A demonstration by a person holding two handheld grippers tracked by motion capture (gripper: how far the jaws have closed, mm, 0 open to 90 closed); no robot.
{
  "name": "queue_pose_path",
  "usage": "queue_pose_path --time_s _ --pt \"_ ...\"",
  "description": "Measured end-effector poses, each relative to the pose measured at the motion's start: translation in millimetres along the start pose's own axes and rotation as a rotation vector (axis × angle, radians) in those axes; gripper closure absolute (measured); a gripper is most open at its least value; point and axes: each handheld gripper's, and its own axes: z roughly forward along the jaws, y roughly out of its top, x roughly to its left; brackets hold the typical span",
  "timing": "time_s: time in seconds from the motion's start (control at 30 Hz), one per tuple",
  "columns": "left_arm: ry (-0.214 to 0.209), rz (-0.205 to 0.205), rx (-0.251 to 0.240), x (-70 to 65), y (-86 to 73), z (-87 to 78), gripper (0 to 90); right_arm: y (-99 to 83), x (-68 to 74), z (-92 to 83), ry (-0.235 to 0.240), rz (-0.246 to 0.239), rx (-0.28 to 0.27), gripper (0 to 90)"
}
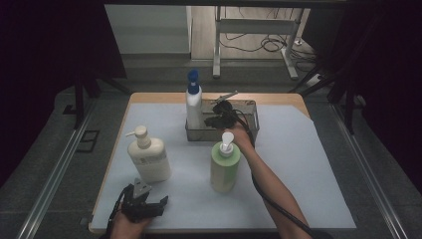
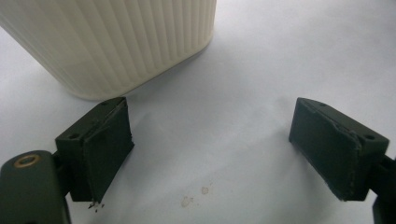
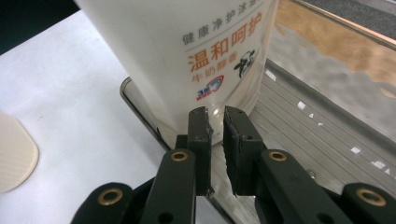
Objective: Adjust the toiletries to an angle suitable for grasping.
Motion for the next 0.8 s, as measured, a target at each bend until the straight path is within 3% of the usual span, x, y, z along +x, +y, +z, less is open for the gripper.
queue_pose_path --time_s 0.5,0.8 --pt "0.0 -0.001 -0.002 0.0 -0.4 0.0 12.7 -9.1 1.1 -33.8 -0.009 -0.024 -0.021 46.4" --pt "-0.002 -0.001 -0.004 0.1 -0.5 0.1 12.6 -15.3 1.9 -53.2 -0.005 -0.043 -0.031 36.9"
